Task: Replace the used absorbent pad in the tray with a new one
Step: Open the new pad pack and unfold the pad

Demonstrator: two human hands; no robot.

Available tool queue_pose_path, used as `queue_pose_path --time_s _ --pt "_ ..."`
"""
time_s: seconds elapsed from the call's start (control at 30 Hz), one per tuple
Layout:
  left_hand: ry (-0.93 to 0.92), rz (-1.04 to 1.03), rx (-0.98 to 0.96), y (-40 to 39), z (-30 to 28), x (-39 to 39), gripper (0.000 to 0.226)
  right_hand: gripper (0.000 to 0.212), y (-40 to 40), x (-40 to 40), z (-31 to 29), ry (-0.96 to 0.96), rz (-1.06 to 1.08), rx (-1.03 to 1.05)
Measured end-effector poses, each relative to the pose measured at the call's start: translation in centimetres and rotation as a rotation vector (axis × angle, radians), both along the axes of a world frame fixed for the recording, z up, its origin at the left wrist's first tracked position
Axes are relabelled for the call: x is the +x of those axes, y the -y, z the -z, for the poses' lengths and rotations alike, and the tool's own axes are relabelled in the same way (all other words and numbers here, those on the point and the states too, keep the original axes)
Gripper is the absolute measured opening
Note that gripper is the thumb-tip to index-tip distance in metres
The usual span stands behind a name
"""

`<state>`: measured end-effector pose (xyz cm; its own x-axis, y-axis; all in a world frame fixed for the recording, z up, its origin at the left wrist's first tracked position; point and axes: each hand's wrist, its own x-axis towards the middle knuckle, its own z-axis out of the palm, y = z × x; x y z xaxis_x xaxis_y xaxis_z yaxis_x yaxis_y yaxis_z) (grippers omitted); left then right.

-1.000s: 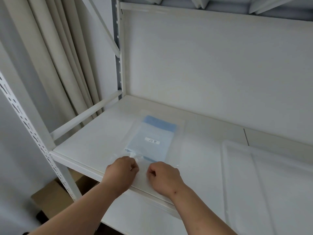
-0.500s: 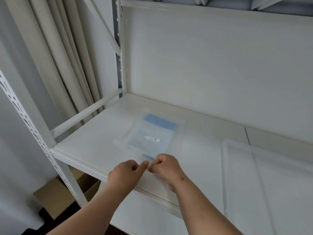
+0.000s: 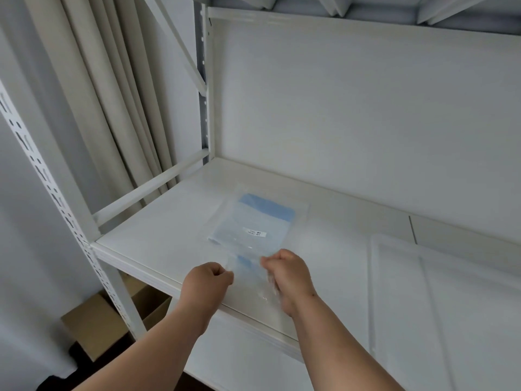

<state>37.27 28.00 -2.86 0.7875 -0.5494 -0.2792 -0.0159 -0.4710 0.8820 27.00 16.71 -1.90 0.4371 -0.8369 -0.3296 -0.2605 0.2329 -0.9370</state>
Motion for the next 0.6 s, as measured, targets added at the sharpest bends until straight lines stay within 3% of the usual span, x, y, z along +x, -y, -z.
queue_pose_path --time_s 0.17,0.23,0.37,0.4,0.5,0.53,0.6 --pt "0.258 -0.064 0.205 -1.6 0.2 0.7 0.019 0.02 2.8 -1.4 0.4 -0.091 0.322 -0.148" --pt "0.375 -0.039 0.255 -2.2 0.4 0.8 0.007 0.014 3.2 -1.9 0.3 -0.138 0.341 -0.215" --pt "0.51 0.032 0.237 -2.0 0.5 0.4 0.014 0.015 2.2 -1.6 -0.5 -0.28 0.2 -0.457" --pt "0.541 0.038 0.218 -1.7 0.2 0.3 0.01 0.019 1.6 -1.4 -0.9 -0.316 0.182 -0.589" --pt "0.561 0.061 0.153 -0.8 -0.3 0.1 0.035 0.019 -0.6 -0.4 -2.3 -0.203 0.068 -1.119" --pt "0.544 0.062 0.127 -0.5 -0.4 0.1 0.038 0.014 -1.8 0.0 -2.7 -0.158 -0.05 -1.199" --pt "0.481 0.062 0.075 -0.1 -0.6 0.0 0.037 0.007 -3.9 0.9 -3.3 -0.184 -0.342 -1.14"
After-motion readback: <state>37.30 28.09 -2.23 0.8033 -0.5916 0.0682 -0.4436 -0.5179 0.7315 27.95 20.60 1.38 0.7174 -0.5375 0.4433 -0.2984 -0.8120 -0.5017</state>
